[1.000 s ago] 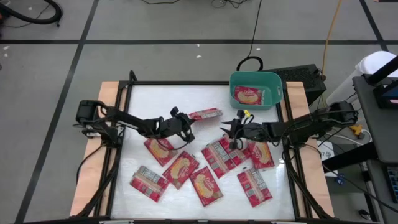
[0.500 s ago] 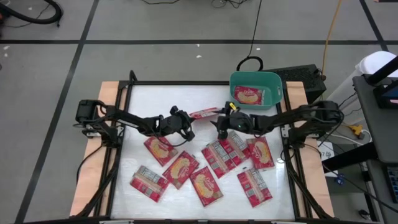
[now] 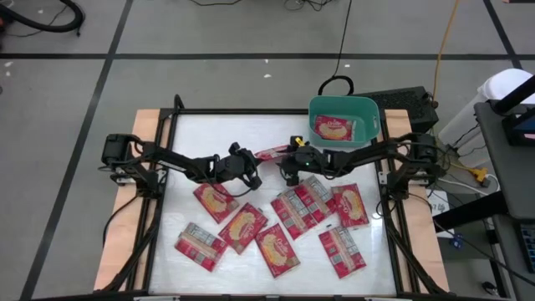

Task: Sort popcorn bags into baskets
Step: Put the red popcorn bag into the green bin

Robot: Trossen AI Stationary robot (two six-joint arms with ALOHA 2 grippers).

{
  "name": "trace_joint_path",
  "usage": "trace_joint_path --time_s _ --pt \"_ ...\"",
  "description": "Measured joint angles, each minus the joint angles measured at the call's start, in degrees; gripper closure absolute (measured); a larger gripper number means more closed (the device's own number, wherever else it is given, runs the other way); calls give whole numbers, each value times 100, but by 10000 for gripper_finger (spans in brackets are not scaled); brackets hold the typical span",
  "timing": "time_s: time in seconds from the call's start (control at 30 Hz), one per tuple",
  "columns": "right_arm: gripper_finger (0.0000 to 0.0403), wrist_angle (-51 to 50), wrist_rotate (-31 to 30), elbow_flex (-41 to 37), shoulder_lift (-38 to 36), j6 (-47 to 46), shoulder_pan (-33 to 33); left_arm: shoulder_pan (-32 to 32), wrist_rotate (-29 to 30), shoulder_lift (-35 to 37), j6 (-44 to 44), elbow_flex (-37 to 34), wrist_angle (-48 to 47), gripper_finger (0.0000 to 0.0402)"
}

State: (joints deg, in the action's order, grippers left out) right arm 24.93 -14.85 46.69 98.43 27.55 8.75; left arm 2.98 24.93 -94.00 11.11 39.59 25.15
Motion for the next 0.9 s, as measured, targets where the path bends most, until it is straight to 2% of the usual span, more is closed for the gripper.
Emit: trace_joint_path --time_s 0.2,0.37,0.47,0.53,0.73,0.83,0.9 --pt "278 -114 -2 343 407 387 45 -5 -95 0 0 -2 1 401" --pt "358 -114 -3 363 352 507 18 -31 -112 0 -137 -1 98 389" --pt "390 -154 -2 361 228 494 18 -114 34 157 -330 -2 348 369" --pt "394 -345 0 361 94 444 14 -232 165 332 -450 9 571 347" --pt "386 -1040 59 359 -676 -5 -15 -610 591 1271 -523 7 235 280" --pt "391 -1484 358 359 -1201 -454 -20 -796 908 1570 -350 7 -128 268" --pt "393 -1714 611 359 -1549 -772 -23 -944 967 1677 -588 -21 -179 267"
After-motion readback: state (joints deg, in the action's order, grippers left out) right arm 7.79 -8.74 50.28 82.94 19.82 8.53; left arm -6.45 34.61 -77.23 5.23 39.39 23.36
